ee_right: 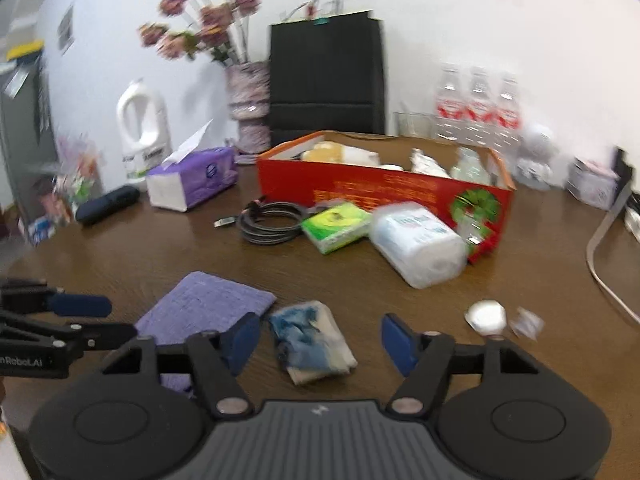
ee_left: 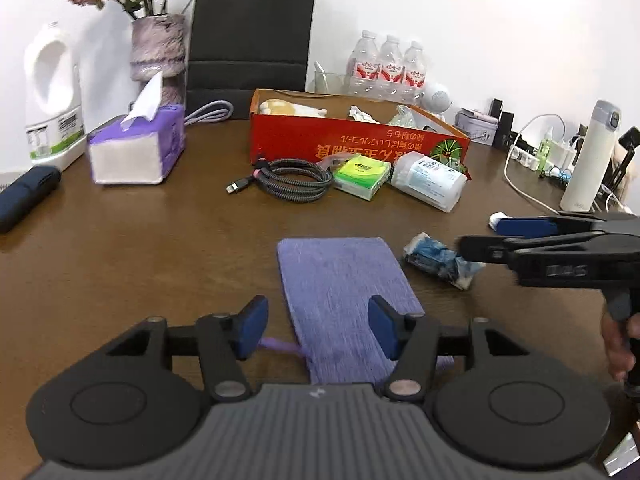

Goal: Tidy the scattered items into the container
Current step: 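Grasp the purple pouch with the left gripper while the right grasps the blue packet, then carry purple pouch and blue packet into the cardboard box and release both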

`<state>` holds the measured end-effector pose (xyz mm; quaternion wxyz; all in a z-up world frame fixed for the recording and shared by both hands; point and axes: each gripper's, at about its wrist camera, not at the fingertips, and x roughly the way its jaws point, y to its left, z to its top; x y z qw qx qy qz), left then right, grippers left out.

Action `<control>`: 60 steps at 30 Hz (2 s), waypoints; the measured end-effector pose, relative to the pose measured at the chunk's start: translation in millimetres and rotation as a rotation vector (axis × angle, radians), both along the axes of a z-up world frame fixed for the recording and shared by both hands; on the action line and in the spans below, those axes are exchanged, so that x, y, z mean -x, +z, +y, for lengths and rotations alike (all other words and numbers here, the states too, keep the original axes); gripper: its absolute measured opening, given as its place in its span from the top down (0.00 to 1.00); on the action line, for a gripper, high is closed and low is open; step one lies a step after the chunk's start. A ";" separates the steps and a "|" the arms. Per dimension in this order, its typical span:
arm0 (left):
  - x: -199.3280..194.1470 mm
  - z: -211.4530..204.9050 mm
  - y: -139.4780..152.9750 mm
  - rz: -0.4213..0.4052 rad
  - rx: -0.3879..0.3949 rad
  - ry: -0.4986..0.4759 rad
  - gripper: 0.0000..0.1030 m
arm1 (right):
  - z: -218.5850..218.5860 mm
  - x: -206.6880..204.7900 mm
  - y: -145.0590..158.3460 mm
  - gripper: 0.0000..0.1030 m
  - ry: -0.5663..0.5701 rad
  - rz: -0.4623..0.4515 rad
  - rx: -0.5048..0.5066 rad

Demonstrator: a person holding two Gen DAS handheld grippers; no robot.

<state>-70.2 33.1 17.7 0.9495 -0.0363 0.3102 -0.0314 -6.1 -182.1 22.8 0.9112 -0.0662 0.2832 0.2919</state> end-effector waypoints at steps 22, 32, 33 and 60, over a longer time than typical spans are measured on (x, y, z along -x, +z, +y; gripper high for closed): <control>17.4 -35.2 -3.9 0.032 -0.064 -0.102 0.66 | -9.6 -8.5 -19.2 0.89 -0.098 0.102 -0.030; -20.6 -42.2 -0.7 0.065 -0.032 -0.228 0.24 | -42.5 14.2 5.6 0.91 -0.152 0.028 -0.082; -22.9 -50.0 -5.6 0.061 -0.057 -0.236 0.24 | -46.3 16.9 7.1 0.91 -0.157 0.026 -0.086; -28.8 -34.8 77.1 -0.276 0.028 -0.120 0.96 | -62.7 11.1 55.0 0.91 -0.180 -0.077 -0.173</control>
